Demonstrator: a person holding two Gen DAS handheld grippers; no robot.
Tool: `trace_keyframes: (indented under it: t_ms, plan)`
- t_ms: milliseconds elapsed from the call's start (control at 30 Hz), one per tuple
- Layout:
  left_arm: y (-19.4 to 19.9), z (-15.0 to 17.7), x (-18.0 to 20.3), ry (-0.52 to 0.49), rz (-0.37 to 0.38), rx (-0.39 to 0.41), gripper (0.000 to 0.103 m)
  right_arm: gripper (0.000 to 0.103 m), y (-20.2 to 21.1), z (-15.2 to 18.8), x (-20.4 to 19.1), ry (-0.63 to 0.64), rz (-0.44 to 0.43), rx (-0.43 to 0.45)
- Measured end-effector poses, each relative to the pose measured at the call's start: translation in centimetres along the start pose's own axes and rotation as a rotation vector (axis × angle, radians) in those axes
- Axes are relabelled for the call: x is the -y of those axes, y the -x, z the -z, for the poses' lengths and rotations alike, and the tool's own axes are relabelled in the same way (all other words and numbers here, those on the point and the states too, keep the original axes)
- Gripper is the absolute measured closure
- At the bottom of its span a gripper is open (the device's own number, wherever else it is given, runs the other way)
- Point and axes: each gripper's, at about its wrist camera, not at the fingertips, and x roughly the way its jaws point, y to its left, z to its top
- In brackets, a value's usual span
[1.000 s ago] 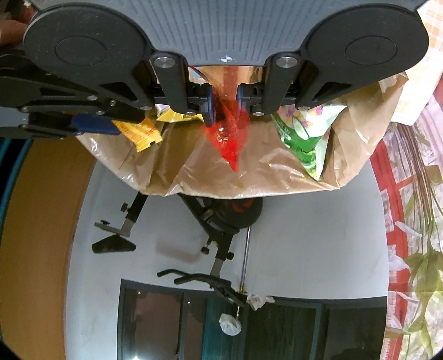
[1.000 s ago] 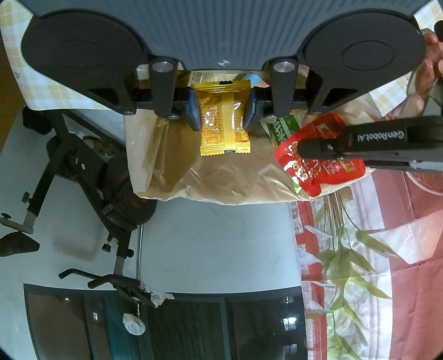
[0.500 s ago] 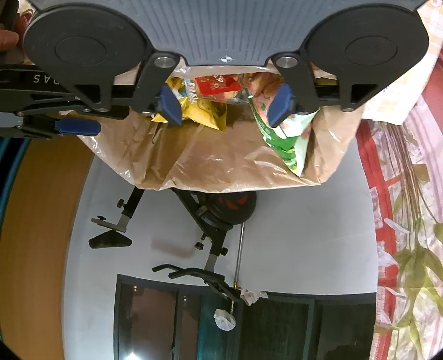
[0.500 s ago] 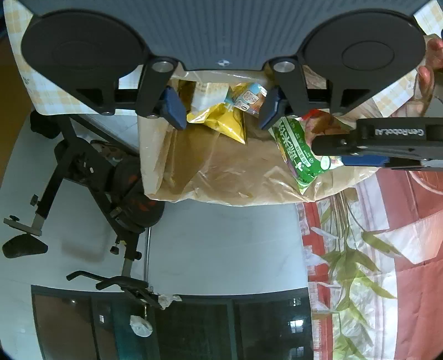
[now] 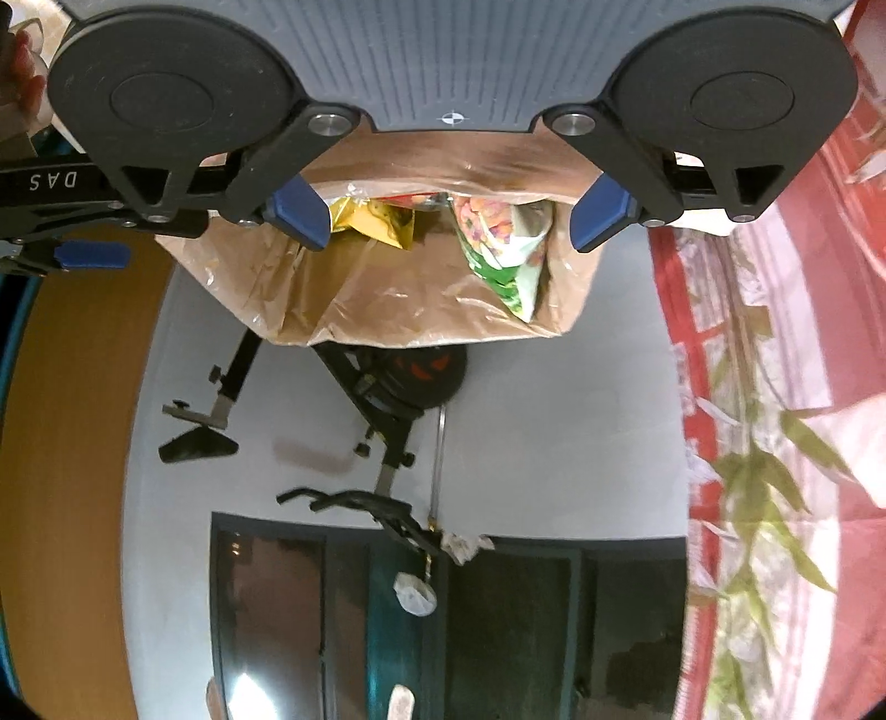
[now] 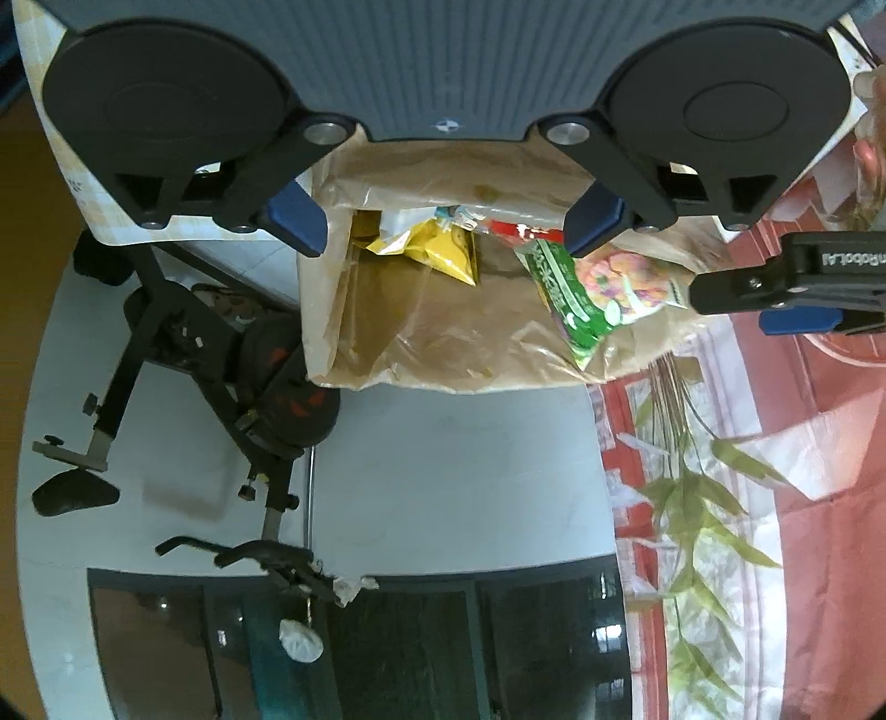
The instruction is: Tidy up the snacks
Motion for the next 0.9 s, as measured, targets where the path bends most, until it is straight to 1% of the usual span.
trace_keyframes:
  t_ms: [100,167,233,300,400,500,600,700,800,900]
  plan:
    - [2.3,-0.2,0.6,-0.017,-0.032,0.018,0.007,0.003,2.0,-0.1,-0.6,-0.007,0.037,0.008]
    - [3.9,-0.4,1.0,-0.028,-0.063,0.041,0.007,0.003,3.4,-0.1,-0.9,-0.011,0.035,0.031]
    - [5.6,-0.5,1.3,-0.033,-0.076,0.057,0.007,0.001,5.0,-0.2,-1.0,-0.022,0.033,0.052]
    - [7.0,-0.7,1.6,-0.042,-0.084,0.061,0.007,0.001,6.4,-0.3,-1.2,-0.03,0.041,0.064]
    - [9.4,-1.0,2.3,-0.056,-0.115,0.079,0.007,0.001,8.7,-0.3,-1.6,-0.031,0.053,0.085]
    - [11.9,-1.3,2.5,-0.056,-0.135,0.101,0.007,0.0,11.0,-0.4,-2.1,-0.029,0.055,0.105]
    - [14.3,-1.6,2.6,-0.031,-0.139,0.116,0.007,0.0,12.9,-0.6,-3.0,-0.003,0.069,0.118]
    - [16.4,-1.7,2.8,-0.035,-0.152,0.136,0.007,0.0,14.9,-0.8,-4.0,0.021,0.084,0.134]
    - [18.1,-1.9,3.0,-0.026,-0.178,0.15,0.007,0.0,17.0,-0.8,-4.8,0.024,0.09,0.16]
    - [19.5,-1.9,3.3,-0.035,-0.184,0.175,0.007,0.0,18.5,-0.6,-5.1,0.018,0.084,0.176]
